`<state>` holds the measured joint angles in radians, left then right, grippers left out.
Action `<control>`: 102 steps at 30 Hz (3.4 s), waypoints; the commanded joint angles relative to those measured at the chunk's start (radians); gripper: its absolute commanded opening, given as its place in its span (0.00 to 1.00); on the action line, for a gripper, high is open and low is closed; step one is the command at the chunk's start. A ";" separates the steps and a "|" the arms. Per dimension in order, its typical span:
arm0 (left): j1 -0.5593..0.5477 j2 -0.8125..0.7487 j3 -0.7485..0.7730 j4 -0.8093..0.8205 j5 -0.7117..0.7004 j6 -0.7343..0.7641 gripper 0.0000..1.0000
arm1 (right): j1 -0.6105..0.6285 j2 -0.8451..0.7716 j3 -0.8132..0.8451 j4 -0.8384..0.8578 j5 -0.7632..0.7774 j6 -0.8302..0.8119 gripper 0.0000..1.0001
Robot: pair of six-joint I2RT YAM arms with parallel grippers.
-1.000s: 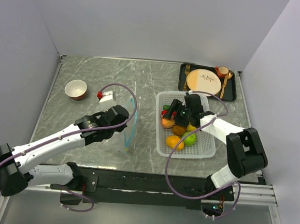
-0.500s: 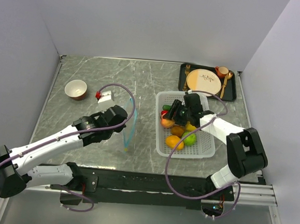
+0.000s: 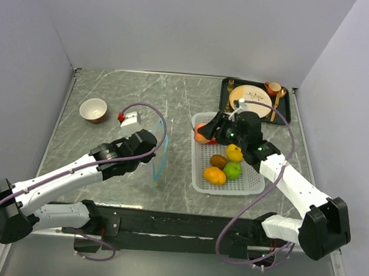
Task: Place the food in the zip-top bag and seal the zipper
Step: Place the fake fruit in the zipper food storage bag, then adjust the zipper food storage bag at the center of the board.
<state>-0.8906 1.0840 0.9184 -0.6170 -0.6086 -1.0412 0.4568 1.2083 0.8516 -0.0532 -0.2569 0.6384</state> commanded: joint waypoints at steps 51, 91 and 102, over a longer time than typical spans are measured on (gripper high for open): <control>0.001 -0.131 -0.079 0.106 0.015 -0.046 0.01 | 0.312 0.148 0.178 -0.007 0.238 -0.042 1.00; 0.001 -0.314 -0.112 0.042 -0.083 -0.148 0.01 | 0.256 0.381 0.280 -0.060 -0.108 -0.031 0.68; 0.002 -0.311 -0.115 0.051 -0.092 -0.138 0.01 | 0.279 0.445 0.322 -0.048 -0.142 -0.020 0.12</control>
<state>-0.8906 0.7811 0.7921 -0.5709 -0.6716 -1.1755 0.7273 1.6344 1.1057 -0.1154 -0.3832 0.6212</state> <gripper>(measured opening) 0.015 0.299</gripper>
